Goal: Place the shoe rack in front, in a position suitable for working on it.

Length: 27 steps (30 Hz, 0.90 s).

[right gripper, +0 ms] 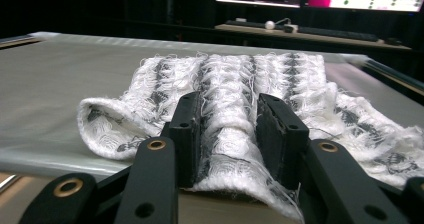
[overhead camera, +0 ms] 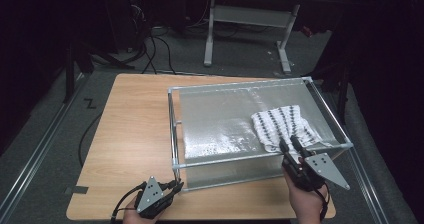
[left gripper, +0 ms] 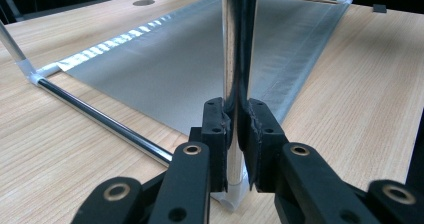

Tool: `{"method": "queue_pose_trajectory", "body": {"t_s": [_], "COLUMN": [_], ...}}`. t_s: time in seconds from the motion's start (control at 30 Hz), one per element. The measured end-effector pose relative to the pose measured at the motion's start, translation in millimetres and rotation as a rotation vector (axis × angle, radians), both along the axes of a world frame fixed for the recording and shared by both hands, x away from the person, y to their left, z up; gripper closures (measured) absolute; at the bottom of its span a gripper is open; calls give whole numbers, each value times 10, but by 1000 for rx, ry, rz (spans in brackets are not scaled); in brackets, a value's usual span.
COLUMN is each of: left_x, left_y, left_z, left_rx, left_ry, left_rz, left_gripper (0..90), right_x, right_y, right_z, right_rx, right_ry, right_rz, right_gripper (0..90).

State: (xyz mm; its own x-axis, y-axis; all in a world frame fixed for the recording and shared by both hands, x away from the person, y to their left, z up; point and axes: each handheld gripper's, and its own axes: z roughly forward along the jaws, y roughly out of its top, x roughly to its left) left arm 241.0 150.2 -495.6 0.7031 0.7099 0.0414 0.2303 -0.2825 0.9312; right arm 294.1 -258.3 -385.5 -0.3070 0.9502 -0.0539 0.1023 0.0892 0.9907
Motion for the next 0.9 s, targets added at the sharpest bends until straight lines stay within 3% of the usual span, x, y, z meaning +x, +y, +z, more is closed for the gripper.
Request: {"method": "queue_pose_trajectory", "body": {"t_s": [0.47,0.9], "left_x": [0,0], "left_y": [1,2], "left_z": [-1,-2], "left_rx": [1,2], "left_ry": [1,1], "left_rz": [-1,-2], "left_gripper": [804,804], "right_x": [113,138], "right_y": [-555,-656], "right_z": [13,12], "right_rx": [12,14], "right_ry": [4,0], "right_rz": [-158,-204], "right_gripper": [626,596]}}
